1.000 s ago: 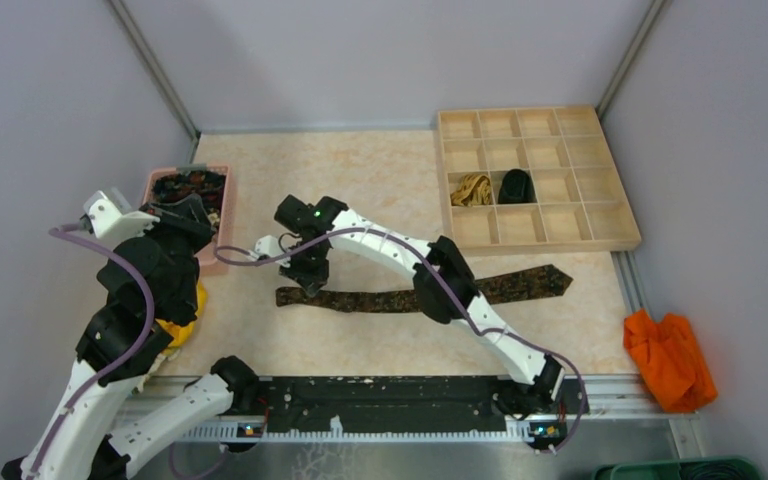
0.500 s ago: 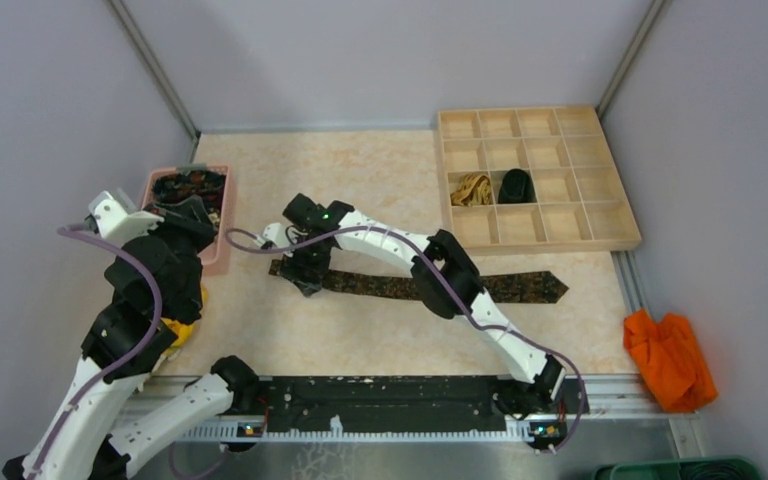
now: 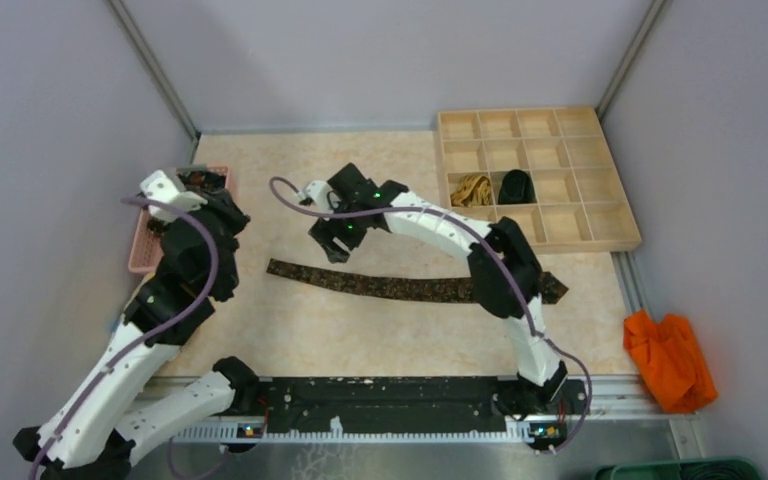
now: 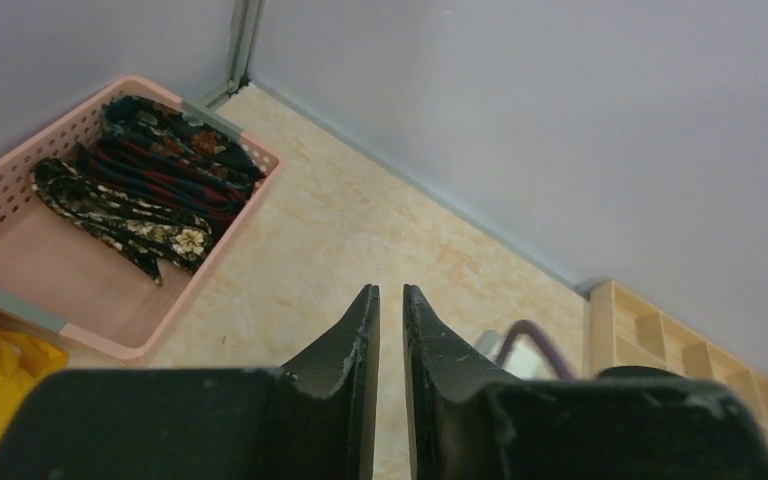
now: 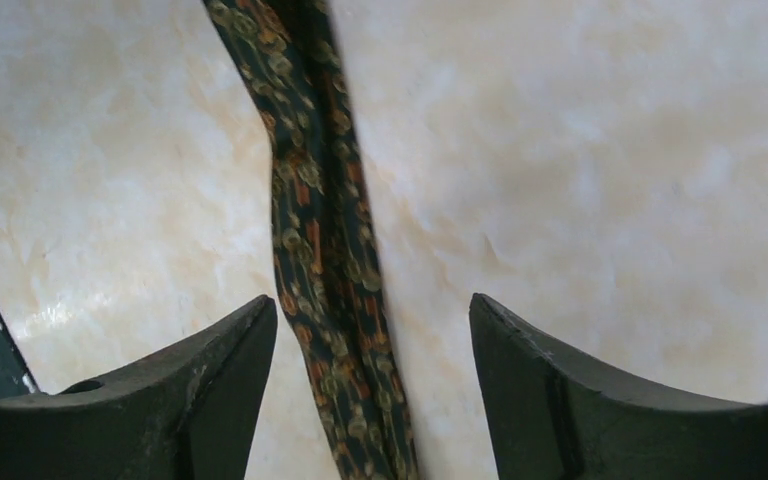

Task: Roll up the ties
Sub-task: Flatten out the tie at the center of the board.

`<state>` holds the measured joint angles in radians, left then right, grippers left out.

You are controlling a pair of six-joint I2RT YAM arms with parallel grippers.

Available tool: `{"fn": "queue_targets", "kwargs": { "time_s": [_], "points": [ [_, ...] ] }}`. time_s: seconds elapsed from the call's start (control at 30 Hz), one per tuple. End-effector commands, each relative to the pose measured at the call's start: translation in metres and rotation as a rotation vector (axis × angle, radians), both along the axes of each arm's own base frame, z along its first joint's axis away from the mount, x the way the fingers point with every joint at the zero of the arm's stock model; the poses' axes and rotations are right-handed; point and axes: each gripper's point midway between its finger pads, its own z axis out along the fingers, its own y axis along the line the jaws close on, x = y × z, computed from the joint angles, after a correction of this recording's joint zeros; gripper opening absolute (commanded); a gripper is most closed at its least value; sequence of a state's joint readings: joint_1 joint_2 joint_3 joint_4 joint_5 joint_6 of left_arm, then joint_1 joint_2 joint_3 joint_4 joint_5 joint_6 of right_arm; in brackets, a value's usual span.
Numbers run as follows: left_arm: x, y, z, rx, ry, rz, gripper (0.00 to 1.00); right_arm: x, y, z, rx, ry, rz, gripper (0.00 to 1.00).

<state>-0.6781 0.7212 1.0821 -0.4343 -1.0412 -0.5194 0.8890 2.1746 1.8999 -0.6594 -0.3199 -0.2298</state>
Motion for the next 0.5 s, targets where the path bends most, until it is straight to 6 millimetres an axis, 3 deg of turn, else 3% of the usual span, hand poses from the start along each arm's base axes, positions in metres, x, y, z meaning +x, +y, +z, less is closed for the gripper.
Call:
{"fn": "queue_targets", "kwargs": {
  "time_s": [0.0,0.1,0.17,0.23,0.33,0.47],
  "points": [
    [0.040,-0.050,-0.036,0.051,0.082,-0.124,0.18,0.033,-0.073,0.050,0.057,-0.055,-0.330,0.66],
    [0.069,-0.101,-0.074,0.037,0.155,-0.302,0.14,0.029,-0.125,0.050,0.118,0.000,-0.547,0.47],
    [0.087,-0.128,-0.104,0.035,0.230,-0.400,0.09,0.017,-0.150,0.050,0.144,-0.008,-0.643,0.18],
    [0.103,-0.144,-0.134,0.044,0.303,-0.448,0.05,0.000,-0.167,0.046,0.168,0.011,-0.699,0.02],
    [0.121,-0.159,-0.184,0.056,0.389,-0.493,0.00,-0.026,-0.182,0.027,0.194,0.081,-0.765,0.00],
    [0.126,-0.177,-0.239,0.034,0.466,-0.562,0.00,-0.055,-0.178,-0.013,0.257,0.231,-0.789,0.00]
  ]
}}
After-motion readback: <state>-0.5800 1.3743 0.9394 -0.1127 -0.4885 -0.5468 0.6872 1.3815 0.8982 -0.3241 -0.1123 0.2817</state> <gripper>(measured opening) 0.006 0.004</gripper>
